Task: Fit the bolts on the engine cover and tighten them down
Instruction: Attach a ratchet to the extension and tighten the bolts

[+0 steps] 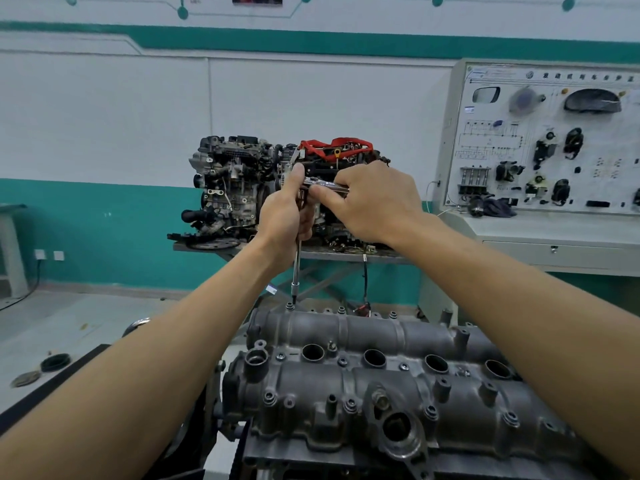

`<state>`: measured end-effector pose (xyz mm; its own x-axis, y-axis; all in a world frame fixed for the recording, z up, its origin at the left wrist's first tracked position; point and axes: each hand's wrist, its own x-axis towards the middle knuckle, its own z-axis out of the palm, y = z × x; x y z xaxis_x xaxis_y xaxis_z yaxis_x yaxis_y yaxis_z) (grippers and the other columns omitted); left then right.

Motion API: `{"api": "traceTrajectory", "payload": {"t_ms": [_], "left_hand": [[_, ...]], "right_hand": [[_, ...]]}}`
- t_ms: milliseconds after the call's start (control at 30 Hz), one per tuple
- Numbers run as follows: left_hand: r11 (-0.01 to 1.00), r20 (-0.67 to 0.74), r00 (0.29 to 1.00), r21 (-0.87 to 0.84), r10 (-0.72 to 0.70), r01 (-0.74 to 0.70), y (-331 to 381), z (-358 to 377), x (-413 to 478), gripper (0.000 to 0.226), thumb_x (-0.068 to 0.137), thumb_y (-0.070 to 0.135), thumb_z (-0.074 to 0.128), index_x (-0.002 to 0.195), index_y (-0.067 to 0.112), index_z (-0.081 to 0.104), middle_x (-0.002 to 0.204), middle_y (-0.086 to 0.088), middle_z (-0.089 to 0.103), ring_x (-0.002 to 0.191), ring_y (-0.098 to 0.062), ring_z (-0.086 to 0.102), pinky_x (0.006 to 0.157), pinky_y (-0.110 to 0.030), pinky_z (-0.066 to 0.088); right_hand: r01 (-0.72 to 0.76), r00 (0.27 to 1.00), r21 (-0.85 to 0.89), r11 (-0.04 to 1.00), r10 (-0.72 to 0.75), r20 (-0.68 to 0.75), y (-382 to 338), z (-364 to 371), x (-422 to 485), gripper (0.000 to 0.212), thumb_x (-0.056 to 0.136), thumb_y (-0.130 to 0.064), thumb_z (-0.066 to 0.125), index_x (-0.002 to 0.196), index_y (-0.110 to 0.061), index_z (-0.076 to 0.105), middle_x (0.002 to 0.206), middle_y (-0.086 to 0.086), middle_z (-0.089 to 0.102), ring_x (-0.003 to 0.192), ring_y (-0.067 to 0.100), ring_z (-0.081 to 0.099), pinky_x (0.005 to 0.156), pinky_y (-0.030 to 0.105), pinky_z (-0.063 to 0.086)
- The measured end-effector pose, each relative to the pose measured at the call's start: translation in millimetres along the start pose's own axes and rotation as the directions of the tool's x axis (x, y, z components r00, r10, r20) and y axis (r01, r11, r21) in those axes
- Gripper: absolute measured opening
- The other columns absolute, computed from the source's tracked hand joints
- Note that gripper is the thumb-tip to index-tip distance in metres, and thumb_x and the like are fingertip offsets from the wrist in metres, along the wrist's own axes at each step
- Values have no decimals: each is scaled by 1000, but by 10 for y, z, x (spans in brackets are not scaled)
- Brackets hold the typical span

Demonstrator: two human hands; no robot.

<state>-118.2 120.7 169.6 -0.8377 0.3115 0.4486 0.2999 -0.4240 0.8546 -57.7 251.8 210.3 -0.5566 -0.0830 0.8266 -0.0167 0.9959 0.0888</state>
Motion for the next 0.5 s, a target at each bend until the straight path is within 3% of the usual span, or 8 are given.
{"api": "traceTrajectory", "payload": {"t_ms": [267,500], "left_hand": [[1000,-21,1000,7,10,-10,-16,-65,37,59,99,57,47,51,23,53,44,5,32,42,-13,25,46,-29,18],[1000,-22,999,-1,25,-25,-40,-87,74,58,99,56,46,53,21,50,44,5,31,42,-14,24,46,-30,18]], "right_hand": [[3,1000,15,1000,-3,-13,-34,71,33,67,85,-80,31,67,-23,60,59,-8,56,57,17,55,50,28,35],[-34,999,3,999,34,25,-79,87,56,65,87,-79,34,67,-22,59,61,-7,56,58,19,56,54,31,40]]}}
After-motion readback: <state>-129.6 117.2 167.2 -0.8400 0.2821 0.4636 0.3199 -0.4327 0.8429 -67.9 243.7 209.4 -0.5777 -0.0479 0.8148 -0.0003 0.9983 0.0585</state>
